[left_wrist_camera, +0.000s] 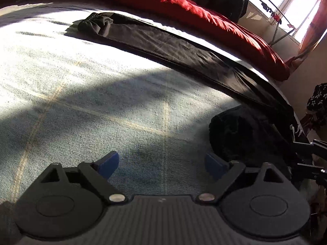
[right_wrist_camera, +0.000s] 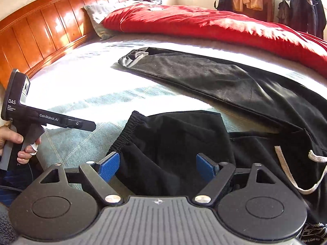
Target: Fold clothes
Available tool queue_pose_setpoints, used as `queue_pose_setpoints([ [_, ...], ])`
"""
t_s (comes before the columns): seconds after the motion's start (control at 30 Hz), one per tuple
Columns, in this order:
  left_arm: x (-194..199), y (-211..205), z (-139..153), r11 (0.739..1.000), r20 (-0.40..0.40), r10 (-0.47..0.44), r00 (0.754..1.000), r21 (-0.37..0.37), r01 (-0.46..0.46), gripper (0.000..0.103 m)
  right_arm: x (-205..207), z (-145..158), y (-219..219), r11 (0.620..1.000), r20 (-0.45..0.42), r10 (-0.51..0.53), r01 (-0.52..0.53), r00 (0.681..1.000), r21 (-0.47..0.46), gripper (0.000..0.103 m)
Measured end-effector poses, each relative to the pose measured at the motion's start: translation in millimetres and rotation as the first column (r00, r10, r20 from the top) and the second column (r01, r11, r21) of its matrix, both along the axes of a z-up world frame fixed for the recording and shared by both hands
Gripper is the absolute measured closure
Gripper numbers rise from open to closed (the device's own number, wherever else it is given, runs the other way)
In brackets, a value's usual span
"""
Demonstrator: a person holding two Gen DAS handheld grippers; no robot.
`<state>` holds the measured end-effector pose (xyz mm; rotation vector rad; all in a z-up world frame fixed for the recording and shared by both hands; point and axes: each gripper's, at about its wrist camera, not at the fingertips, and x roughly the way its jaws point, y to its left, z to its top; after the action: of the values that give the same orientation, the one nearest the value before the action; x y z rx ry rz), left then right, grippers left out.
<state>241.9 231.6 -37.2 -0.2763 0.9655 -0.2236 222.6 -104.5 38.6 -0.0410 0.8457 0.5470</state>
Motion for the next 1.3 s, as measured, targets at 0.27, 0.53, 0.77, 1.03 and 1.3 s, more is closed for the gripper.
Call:
queue_pose_setpoints([
  [0.27,-14.4,-7.9,5.8,1.0,0.054,0.02,0.998,-0.005,-0.019,0.01,1.4,-11.3,-14.2,0.998,-0.013,0.003,-0.002,1.0,0.056,0.018],
  [0.53,-40.5,-42.1,14.1,0.983,0.055,0.053,0.997,-0.176,-0.043,0.014,-2.4,-19.9,-67.9,0.993,-0.017,-0.024,0.025,1.0,0.117,0.018],
  [0.77,-64.6,-76.4,-1.8,0.917,-0.02,0.141,0.99,-0.373,-0.139,0.042,0.0,-27.5,-113.2,0.986,-0.036,0.001,0.005,0.999,0.164,0.018],
  [1.03,-60.4,-94.4,-39.4,0.819,-0.089,0.249,0.964,-0.513,-0.259,0.042,5.2,-32.0,-152.5,0.982,-0.06,-0.001,0.013,0.998,0.19,0.018],
  [1.3,-47.4,-89.9,-51.5,0.762,-0.025,0.359,0.933,-0.57,-0.308,0.042,9.4,-40.8,-167.6,0.98,-0.097,-0.031,0.05,0.995,0.192,0.018],
])
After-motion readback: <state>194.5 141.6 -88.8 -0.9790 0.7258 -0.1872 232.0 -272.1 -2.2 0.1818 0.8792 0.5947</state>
